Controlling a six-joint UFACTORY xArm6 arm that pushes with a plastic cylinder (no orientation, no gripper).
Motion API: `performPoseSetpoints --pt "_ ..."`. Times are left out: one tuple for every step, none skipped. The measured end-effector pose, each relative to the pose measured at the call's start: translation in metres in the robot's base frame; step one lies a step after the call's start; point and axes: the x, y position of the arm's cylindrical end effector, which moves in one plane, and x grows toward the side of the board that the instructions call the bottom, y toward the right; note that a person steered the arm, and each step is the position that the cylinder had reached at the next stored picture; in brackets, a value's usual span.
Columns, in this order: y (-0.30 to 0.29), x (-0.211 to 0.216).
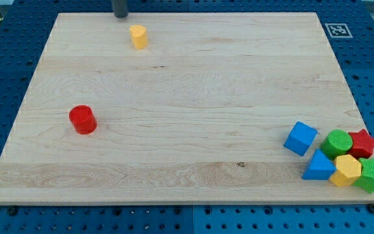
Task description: Slightly touch the left side of the yellow heart
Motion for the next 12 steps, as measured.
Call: performPoseSetpoints --pt "-0.01 0.001" --pt "-0.01 0.017" --pt "-0.009 0.024" --pt "-0.009 0.024" --pt "-0.01 0.032" --pt "-0.01 0.04" --pt "0.003 0.041" --pt "0.005 0.067" --pt "0.009 0.08" --pt "0.023 0.081" --pt "0.037 0.08" --pt "0.041 0.081"
